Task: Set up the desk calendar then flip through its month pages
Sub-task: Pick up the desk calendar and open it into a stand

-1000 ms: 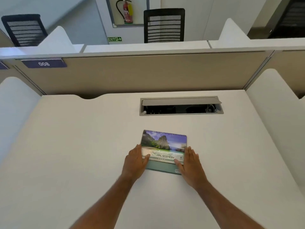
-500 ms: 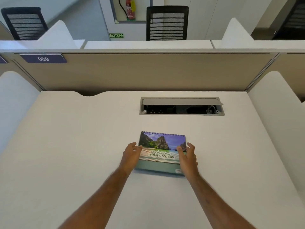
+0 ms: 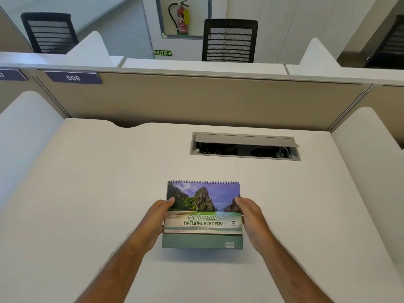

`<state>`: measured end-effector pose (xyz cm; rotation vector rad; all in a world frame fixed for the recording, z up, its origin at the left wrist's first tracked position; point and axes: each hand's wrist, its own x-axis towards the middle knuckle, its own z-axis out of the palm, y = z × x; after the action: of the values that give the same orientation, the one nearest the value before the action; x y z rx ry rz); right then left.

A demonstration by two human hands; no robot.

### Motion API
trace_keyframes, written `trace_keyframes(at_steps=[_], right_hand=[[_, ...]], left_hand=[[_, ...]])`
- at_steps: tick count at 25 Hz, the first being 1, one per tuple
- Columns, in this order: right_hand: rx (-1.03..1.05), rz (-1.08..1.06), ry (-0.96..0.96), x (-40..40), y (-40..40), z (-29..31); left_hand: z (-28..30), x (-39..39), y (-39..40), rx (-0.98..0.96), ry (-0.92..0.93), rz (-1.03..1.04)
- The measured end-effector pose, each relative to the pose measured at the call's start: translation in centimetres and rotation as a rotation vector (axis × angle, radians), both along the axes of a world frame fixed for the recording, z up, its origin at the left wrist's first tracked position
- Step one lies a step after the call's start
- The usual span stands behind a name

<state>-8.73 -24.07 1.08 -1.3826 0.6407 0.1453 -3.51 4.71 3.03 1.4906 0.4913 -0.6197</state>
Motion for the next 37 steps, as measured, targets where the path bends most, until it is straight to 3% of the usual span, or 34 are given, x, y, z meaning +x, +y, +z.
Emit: trace_keyframes(at_steps=[5,11,15,25,33,37], right_hand=[[-0.130,0.155,-0.042,1.3,1.9,2.2],[-0.232,0.307,-0.181,6.6,4.4,5.0],[-0.326,0.384,-0.229,10.6,6.4,5.4],[-0.497,0.588,-0.258,18.9,9.2,4.3],[-0.520,0.605,-0.193,20.6,9.8,3.3],[-0.499,0.601,-0.187,20.3,9.6,2.9]], left_hand=[[1.1,-0.3,1.4,-0.014,-0.097,0.034],[2.6,2.1,4.2,0.180,-0.367,0.056],[2.4,4.4,5.7,0.241,-0.447,0.074],[0.3,11.5,7.6,0.345,-0.463,0.168],[-2.6,11.1,7.0,0.359,-0.467,0.184],[-3.0,9.2,5.2,0.426,-0.323,0.136]])
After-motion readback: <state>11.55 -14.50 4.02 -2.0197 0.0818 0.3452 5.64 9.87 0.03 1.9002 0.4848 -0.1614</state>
